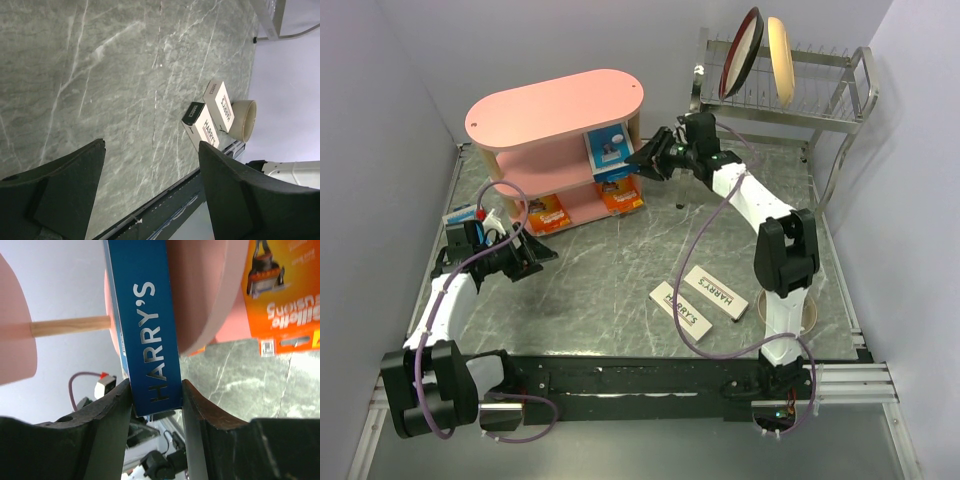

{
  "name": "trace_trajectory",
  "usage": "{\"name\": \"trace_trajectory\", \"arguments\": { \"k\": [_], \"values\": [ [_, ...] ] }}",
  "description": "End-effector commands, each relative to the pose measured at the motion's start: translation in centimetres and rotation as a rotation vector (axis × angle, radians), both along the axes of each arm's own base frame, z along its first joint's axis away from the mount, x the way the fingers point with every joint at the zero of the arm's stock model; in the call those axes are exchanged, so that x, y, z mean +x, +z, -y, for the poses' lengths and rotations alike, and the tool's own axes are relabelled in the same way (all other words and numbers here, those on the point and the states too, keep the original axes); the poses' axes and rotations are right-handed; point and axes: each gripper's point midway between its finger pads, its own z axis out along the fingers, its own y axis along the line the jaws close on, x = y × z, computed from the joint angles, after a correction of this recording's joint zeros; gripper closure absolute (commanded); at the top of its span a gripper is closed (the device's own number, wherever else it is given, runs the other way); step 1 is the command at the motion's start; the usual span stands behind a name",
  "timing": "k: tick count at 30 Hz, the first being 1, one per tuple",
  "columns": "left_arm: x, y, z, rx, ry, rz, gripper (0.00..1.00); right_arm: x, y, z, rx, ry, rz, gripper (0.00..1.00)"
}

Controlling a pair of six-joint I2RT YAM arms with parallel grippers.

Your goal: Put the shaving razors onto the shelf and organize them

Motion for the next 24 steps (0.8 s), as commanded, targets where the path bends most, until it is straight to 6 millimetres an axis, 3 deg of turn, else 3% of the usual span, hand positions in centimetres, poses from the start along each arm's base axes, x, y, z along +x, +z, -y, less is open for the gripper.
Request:
{"name": "trace_trajectory", "arguments": {
  "k": [1,5,11,15,18,20,21,24],
  "values": [
    [0.1,0.9,-0.6,0.042,-0.004,0.049,0.19,2.8,0.8,0.5,-0.016,-0.054,0.063,0.60],
    [-0.1,1.0,-0.7,0.040,0.005,0.048,0.19,3.2,0.2,0.4,-0.028,-0.052,0.059,0.57],
    [-0.3,1.1,-1.1,0.037,0.020,0.053,0.19,3.4,-1.0,0.6,-0.055,-0.065,0.041,0.37],
    [-0.3,1.1,-1.1,0.033,0.025,0.056,0.19,3.2,0.5,0.6,-0.055,-0.052,0.089,0.22],
    [0.1,1.6,-1.5,0.042,0.046,0.065,0.18,2.6,1.8,1.0,-0.063,-0.041,0.137,0.17],
    [0.5,2.0,-2.3,0.076,0.073,0.073,0.16,2.1,2.6,1.2,-0.078,-0.029,0.178,0.12],
    [1.0,2.9,-3.1,0.095,0.101,0.078,0.15,1.2,3.7,1.5,-0.076,-0.022,0.199,0.01],
    [2.3,4.1,-6.0,0.195,0.186,0.097,0.08,-1.1,5.0,2.3,-0.090,-0.004,0.238,0.00]
  ]
}}
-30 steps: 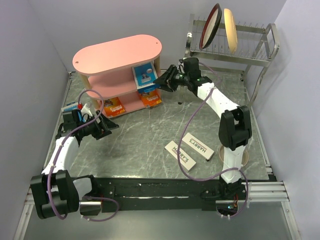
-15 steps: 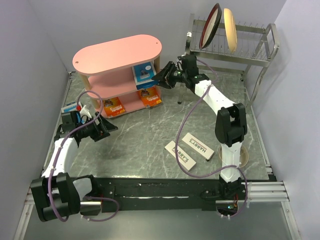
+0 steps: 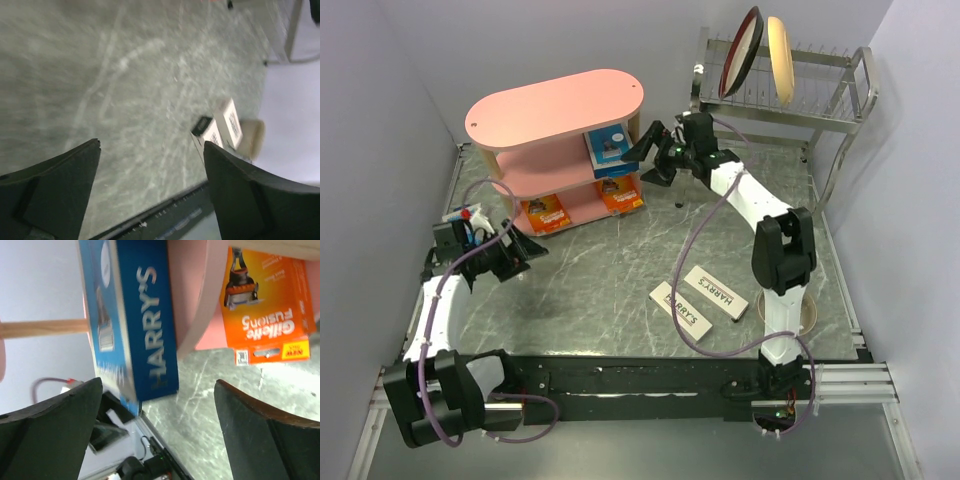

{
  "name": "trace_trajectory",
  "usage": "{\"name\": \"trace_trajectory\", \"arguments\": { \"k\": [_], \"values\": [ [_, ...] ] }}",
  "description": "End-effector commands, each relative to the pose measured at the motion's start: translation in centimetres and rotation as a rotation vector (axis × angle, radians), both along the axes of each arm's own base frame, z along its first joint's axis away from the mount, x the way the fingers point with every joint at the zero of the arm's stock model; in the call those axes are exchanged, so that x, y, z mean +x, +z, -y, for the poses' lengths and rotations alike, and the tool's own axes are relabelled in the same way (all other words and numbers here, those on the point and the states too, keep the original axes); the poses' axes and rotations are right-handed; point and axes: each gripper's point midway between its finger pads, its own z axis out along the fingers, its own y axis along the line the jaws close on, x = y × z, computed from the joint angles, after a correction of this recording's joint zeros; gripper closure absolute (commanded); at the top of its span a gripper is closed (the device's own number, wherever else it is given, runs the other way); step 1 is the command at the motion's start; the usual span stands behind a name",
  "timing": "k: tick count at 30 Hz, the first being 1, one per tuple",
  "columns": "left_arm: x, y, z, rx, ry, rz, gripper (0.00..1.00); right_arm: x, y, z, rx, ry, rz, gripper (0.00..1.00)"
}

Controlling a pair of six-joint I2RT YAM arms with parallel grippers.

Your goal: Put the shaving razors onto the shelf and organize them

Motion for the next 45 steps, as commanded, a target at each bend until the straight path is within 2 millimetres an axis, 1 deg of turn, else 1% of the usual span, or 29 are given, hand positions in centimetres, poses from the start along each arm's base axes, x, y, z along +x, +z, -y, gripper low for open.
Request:
{"name": "trace_trajectory", "arguments": {
  "k": [1,2,3,4,5,6,7,8,9,11,12,13,14,16,17,19,20,22,23,28,31,33,35,37,38,40,41,42,45],
  "values": [
    [2.9,4.8,-4.5,0.189,0.108,0.125,0.07,-2.9,6.4,2.4,-0.010,-0.003,0.172,0.00],
    [3.6,4.5,-6.6,0.280,0.168,0.106,0.04,-4.2,7.8,2.8,-0.006,0.003,0.200,0.00],
    [4.4,6.2,-7.8,0.329,0.195,0.125,0.04,-5.2,6.1,3.2,-0.027,0.004,0.161,0.00],
    [4.0,5.7,-8.7,0.362,0.211,0.059,0.04,-6.1,5.6,3.5,-0.039,0.004,0.142,0.00],
    [4.1,4.8,-11.0,0.428,0.268,-0.001,0.05,-7.2,6.1,4.0,-0.043,0.014,0.159,0.00],
    [4.3,5.3,-12.4,0.462,0.309,-0.005,0.05,-8.2,4.1,4.3,-0.066,0.022,0.117,0.00],
    [4.1,5.0,-13.7,0.491,0.343,-0.028,0.05,-8.7,3.3,4.7,-0.091,0.031,0.125,0.00],
    [4.0,4.3,-15.2,0.517,0.375,-0.068,0.06,-9.5,3.6,5.1,-0.098,0.036,0.148,0.00],
    [3.9,3.9,-16.6,0.560,0.416,-0.102,0.07,-10.2,1.8,5.3,-0.114,0.041,0.127,0.00],
    [3.6,2.2,-18.5,0.565,0.454,-0.177,0.10,-11.0,1.0,5.9,-0.134,0.034,0.128,0.00],
    [3.4,1.5,-19.2,0.576,0.474,-0.200,0.11,-11.6,-0.5,6.1,-0.146,0.039,0.109,0.00],
    [3.5,1.0,-19.7,0.586,0.492,-0.215,0.12,-11.9,-0.8,6.3,-0.151,0.042,0.116,0.00],
    [3.9,0.1,-20.4,0.597,0.501,-0.232,0.12,-12.2,-1.0,6.4,-0.155,0.039,0.123,0.00],
    [4.3,-0.7,-21.6,0.634,0.520,-0.257,0.12,-13.1,-2.6,6.7,-0.162,0.036,0.096,0.00],
    [4.5,-1.8,-22.1,0.649,0.502,-0.280,0.11,-13.5,-2.6,6.6,-0.156,0.037,0.097,0.00],
    [5.1,-2.2,-23.9,0.710,0.537,-0.300,0.11,-14.5,-3.5,6.5,-0.148,0.051,0.076,0.00],
    [5.2,-3.4,-24.6,0.720,0.534,-0.333,0.11,-14.8,-3.5,6.5,-0.149,0.058,0.083,0.00],
    [5.7,-3.9,-25.7,0.741,0.546,-0.348,0.11,-15.0,-3.8,6.5,-0.160,0.064,0.089,0.00],
    [5.9,-4.9,-25.8,0.738,0.530,-0.369,0.11,-15.0,-3.8,6.5,-0.161,0.067,0.093,0.00],
    [6.1,-8.0,-24.3,0.668,0.455,-0.409,0.12,-14.7,-4.1,6.4,-0.153,0.058,0.083,0.00],
    [6.0,-10.0,-21.8,0.596,0.361,-0.427,0.17,-14.7,-4.1,6.3,-0.148,0.056,0.077,0.00],
    [5.8,-10.6,-19.7,0.551,0.293,-0.418,0.19,-14.8,-4.4,6.4,-0.150,0.056,0.070,0.00],
    [5.6,-11.0,-16.3,0.510,0.159,-0.419,0.25,-14.9,-4.3,6.4,-0.150,0.058,0.077,0.00],
    [5.2,-11.1,-13.2,0.494,0.078,-0.418,0.26,-14.9,-4.5,6.5,-0.152,0.047,0.073,0.00],
    [4.3,-11.6,-11.9,0.473,0.052,-0.431,0.26,-15.0,-4.7,6.6,-0.151,0.044,0.067,0.00],
    [3.7,-10.7,-9.5,0.419,0.019,-0.409,0.26,-15.1,-4.8,6.5,-0.145,0.042,0.062,0.00],
    [2.8,-10.7,-8.6,0.391,-0.002,-0.419,0.26,-15.1,-4.7,6.5,-0.144,0.044,0.061,0.00],
    [2.6,-10.2,-8.3,0.384,-0.006,-0.408,0.26,-15.1,-4.7,6.6,-0.148,0.043,0.063,0.00],
    [2.3,-7.9,-9.5,0.454,0.023,-0.397,0.24,-15.1,-4.4,6.8,-0.159,0.041,0.081,0.00]
  ]
}}
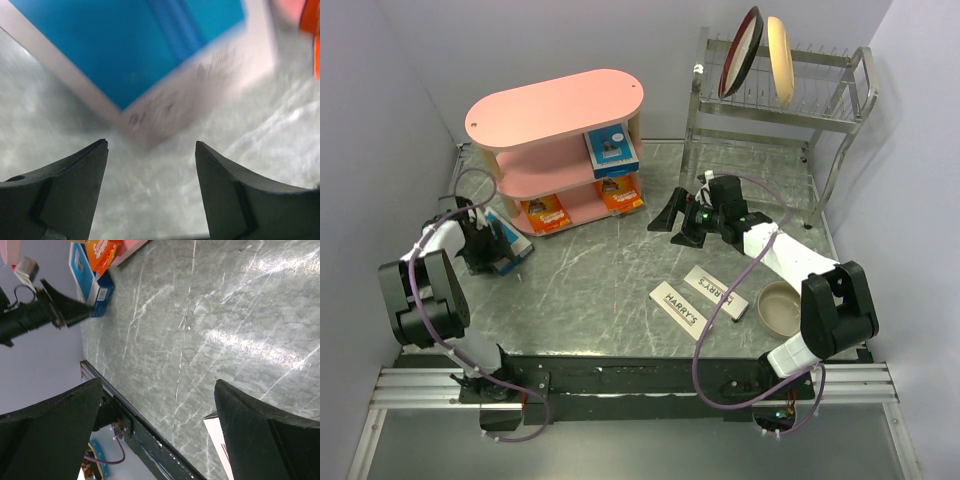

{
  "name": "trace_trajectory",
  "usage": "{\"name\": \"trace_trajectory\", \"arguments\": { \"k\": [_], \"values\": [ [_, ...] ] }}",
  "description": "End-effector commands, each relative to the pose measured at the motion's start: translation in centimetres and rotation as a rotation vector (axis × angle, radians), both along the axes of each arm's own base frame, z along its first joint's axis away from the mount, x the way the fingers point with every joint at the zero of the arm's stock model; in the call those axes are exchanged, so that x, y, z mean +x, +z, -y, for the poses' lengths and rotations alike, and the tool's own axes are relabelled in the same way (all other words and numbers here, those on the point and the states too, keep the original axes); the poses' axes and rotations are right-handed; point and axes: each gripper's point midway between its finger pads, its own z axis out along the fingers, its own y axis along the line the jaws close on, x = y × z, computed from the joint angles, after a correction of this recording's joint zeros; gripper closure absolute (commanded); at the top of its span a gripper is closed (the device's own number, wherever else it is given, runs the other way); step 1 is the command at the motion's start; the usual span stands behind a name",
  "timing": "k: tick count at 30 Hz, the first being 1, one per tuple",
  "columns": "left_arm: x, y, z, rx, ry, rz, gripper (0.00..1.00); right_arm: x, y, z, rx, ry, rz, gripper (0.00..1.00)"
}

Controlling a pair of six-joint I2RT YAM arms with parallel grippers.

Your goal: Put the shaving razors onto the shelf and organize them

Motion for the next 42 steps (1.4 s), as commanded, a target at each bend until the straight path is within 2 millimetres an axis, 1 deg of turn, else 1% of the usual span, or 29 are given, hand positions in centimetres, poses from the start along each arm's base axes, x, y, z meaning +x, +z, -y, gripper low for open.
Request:
{"name": "trace_trajectory", "arguments": {
  "k": [1,2,3,4,5,6,7,9,10,11,12,13,15,17,18,19,20,21,22,24,25,28,30,32,33,35,36,37,42],
  "values": [
    [-2.0,2.6,0.5,-0.001,-0.047,-0.023,0.23,0.2,2.9,0.1,0.013,-0.007,0.108,0.00],
    [-1.5,3.8,-0.3,0.015,-0.039,-0.018,0.23,0.2,2.8,0.2,0.010,-0.008,0.109,0.00],
    [-2.1,3.9,-0.8,0.013,-0.031,-0.054,0.24,0.1,3.1,0.3,0.010,-0.006,0.117,0.00],
    [-1.5,5.1,-2.6,0.027,0.014,-0.028,0.25,0.0,3.0,0.3,0.009,-0.007,0.118,0.00],
    [-1.1,5.7,-3.5,0.029,0.037,-0.010,0.25,-0.1,3.0,0.4,0.008,-0.006,0.119,0.00],
    [-0.4,6.4,-4.7,0.041,0.075,0.023,0.25,-0.3,3.1,0.4,0.008,-0.005,0.125,0.00],
    [0.4,7.5,-6.6,0.061,0.127,0.069,0.25,-0.3,3.1,0.5,0.006,-0.007,0.125,0.00],
    [1.8,8.3,-7.8,0.085,0.135,0.130,0.24,-0.4,3.1,0.6,0.000,-0.005,0.132,0.00],
    [3.3,8.6,-8.4,0.108,0.110,0.169,0.24,-0.4,3.2,0.7,-0.001,-0.005,0.137,0.00],
    [4.0,8.7,-8.9,0.118,0.111,0.185,0.24,-0.5,3.1,0.7,-0.005,-0.005,0.133,0.00],
    [4.8,8.0,-9.4,0.123,0.115,0.175,0.24,-0.5,3.2,0.7,-0.008,0.000,0.138,0.00],
    [6.2,8.6,-10.2,0.145,0.113,0.213,0.23,-0.5,3.2,0.7,-0.010,0.000,0.142,0.00],
    [7.6,8.2,-11.0,0.160,0.106,0.220,0.23,-0.5,3.1,0.9,-0.015,0.000,0.141,0.00],
    [9.4,7.2,-11.7,0.162,0.075,0.223,0.24,-0.6,2.8,1.0,-0.016,-0.002,0.135,0.00],
    [9.9,5.9,-12.1,0.162,0.056,0.200,0.24,-0.5,2.6,1.1,-0.014,-0.005,0.129,0.00],
    [10.8,6.2,-12.4,0.172,0.044,0.216,0.24,-0.6,2.3,1.2,-0.015,-0.008,0.122,0.00],
    [11.3,5.8,-12.7,0.176,0.038,0.213,0.25,-0.6,2.3,1.2,-0.013,-0.009,0.121,0.00],
    [11.7,4.7,-12.8,0.170,0.019,0.197,0.25,-0.6,2.2,1.3,-0.011,-0.009,0.119,0.00],
    [12.5,4.9,-13.2,0.174,0.019,0.207,0.25,-0.6,1.9,1.5,-0.013,-0.015,0.112,0.00],
    [12.8,3.4,-13.7,0.192,-0.016,0.178,0.27,-0.6,1.6,1.6,-0.014,-0.017,0.106,0.00],
    [13.3,3.6,-13.9,0.195,-0.023,0.185,0.27,-0.5,1.5,1.8,-0.014,-0.021,0.102,0.00],
    [13.4,2.6,-13.6,0.174,-0.050,0.175,0.29,-0.4,1.2,2.0,-0.014,-0.025,0.094,0.00],
    [12.7,2.1,-12.9,0.144,-0.060,0.153,0.32,-0.2,1.0,2.1,-0.013,-0.032,0.086,0.00],
    [11.5,1.4,-10.8,0.055,-0.089,0.132,0.34,-0.1,0.9,2.1,-0.011,-0.033,0.082,0.00],
    [10.1,0.9,-9.5,0.003,-0.101,0.095,0.37,0.0,0.9,2.1,-0.010,-0.035,0.081,0.00],
    [8.8,1.5,-7.1,-0.099,-0.115,0.089,0.38,0.1,0.9,2.0,-0.008,-0.034,0.076,0.00],
    [7.0,0.9,-5.6,-0.163,-0.116,0.039,0.39,0.2,1.0,1.9,-0.007,-0.034,0.078,0.00],
    [6.5,1.3,-4.1,-0.240,-0.129,0.047,0.40,0.2,0.9,1.9,-0.006,-0.033,0.076,0.00],
    [2.2,2.2,0.3,-0.447,-0.147,-0.071,0.39,0.8,1.5,1.7,0.002,-0.038,0.080,0.00]
  ]
}}
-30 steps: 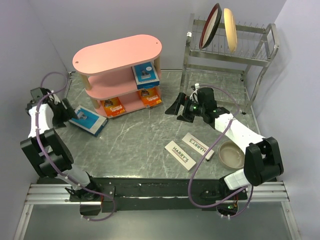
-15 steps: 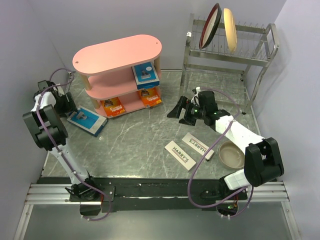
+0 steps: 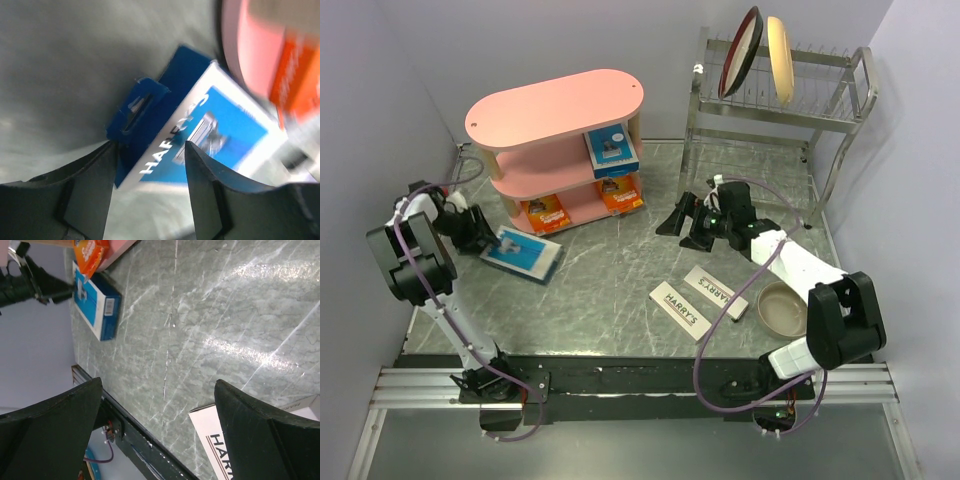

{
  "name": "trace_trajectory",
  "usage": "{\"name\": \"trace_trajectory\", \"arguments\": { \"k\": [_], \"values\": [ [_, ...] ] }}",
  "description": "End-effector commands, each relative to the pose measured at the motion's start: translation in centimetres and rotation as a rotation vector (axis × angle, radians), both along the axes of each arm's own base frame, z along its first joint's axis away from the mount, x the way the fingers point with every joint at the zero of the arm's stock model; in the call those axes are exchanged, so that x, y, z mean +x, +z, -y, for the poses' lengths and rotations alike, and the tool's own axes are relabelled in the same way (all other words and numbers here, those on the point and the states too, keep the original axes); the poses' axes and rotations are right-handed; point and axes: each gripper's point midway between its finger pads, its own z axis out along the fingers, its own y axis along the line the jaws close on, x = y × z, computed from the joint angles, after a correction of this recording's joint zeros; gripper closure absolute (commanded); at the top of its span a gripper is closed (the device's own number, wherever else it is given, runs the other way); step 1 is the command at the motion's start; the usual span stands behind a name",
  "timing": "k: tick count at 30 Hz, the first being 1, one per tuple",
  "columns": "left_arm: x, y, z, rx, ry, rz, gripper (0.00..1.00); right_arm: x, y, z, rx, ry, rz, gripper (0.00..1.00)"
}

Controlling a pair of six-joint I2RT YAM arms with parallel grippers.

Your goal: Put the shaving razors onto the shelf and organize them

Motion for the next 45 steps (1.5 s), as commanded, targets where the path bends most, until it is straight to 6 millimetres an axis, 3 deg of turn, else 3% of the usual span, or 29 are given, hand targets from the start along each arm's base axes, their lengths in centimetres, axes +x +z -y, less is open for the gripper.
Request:
{"name": "trace_trajectory", "arguments": {
  "k": [1,4,8,9,10,11,13,15,16,19,20,21,22,23,25,27,28,29,30,31,32,36,45],
  "values": [
    [-5.1,3.0,5.9,-0.269,-0.056,-0.133,0.39,1.3,2.2,-0.4,0.024,0.004,0.061,0.00],
    [-6.3,4.3,6.9,-0.312,-0.071,-0.137,0.38,1.3,3.1,-0.1,0.008,0.008,0.096,0.00],
    [-6.1,9.4,8.2,-0.318,-0.033,0.004,0.31,1.2,4.3,0.5,-0.024,0.004,0.166,0.00],
    [-6.4,10.5,9.2,-0.388,-0.033,0.015,0.31,1.2,4.4,0.8,-0.042,-0.001,0.187,0.00],
    [-7.2,11.4,10.4,-0.458,0.004,-0.022,0.31,1.1,4.9,1.1,-0.049,-0.004,0.209,0.00],
    [-8.6,11.1,11.6,-0.527,0.046,-0.057,0.33,0.9,4.9,1.2,-0.059,-0.002,0.215,0.00],
    [-9.7,13.0,12.1,-0.507,0.082,0.020,0.34,0.6,5.0,1.8,-0.091,0.000,0.236,0.00],
    [-9.8,12.5,10.5,-0.370,0.133,0.052,0.33,0.2,4.8,2.1,-0.120,0.013,0.242,0.00],
    [-9.4,13.2,9.5,-0.301,0.158,0.104,0.31,0.2,4.9,2.3,-0.131,0.010,0.249,0.00],
    [-6.0,15.7,3.8,-0.040,0.231,0.351,0.27,0.3,5.3,2.5,-0.154,0.026,0.276,0.00],
    [-5.1,15.9,2.5,0.013,0.234,0.430,0.24,0.5,5.7,2.4,-0.155,0.029,0.289,0.00],
    [-3.1,17.5,1.0,0.101,0.208,0.585,0.23,0.5,5.8,2.5,-0.164,0.037,0.301,0.00],
    [-2.4,19.1,0.6,0.174,0.144,0.709,0.22,0.6,5.9,2.5,-0.169,0.042,0.305,0.00],
    [-2.3,17.7,1.0,0.183,0.100,0.745,0.21,0.8,6.3,2.6,-0.173,0.040,0.319,0.00],
    [-1.0,18.1,1.4,0.228,-0.038,0.898,0.19,0.8,6.5,2.6,-0.183,0.049,0.329,0.00],
    [-0.6,16.4,1.8,0.218,-0.143,0.906,0.21,1.0,6.7,2.6,-0.189,0.053,0.341,0.00],
    [-0.4,13.3,1.8,0.167,-0.181,0.826,0.24,0.9,6.7,2.6,-0.188,0.053,0.342,0.00],
    [0.1,13.6,2.2,0.122,-0.234,0.826,0.26,0.8,6.7,2.6,-0.188,0.058,0.342,0.00],
    [0.1,12.7,2.4,0.091,-0.281,0.799,0.28,0.8,6.8,2.5,-0.182,0.062,0.346,0.00],
    [-0.1,10.1,2.6,0.022,-0.313,0.723,0.29,0.7,6.7,2.5,-0.182,0.066,0.346,0.00],
    [0.6,10.8,2.7,-0.004,-0.345,0.748,0.30,0.6,6.5,2.5,-0.181,0.067,0.342,0.00],
    [1.7,9.1,2.5,-0.003,-0.418,0.756,0.29,0.4,5.6,2.5,-0.165,0.058,0.325,0.00],
    [2.4,3.7,5.0,-0.025,-0.484,0.606,0.31,0.5,3.6,2.3,-0.158,0.053,0.270,0.00]
  ]
}}
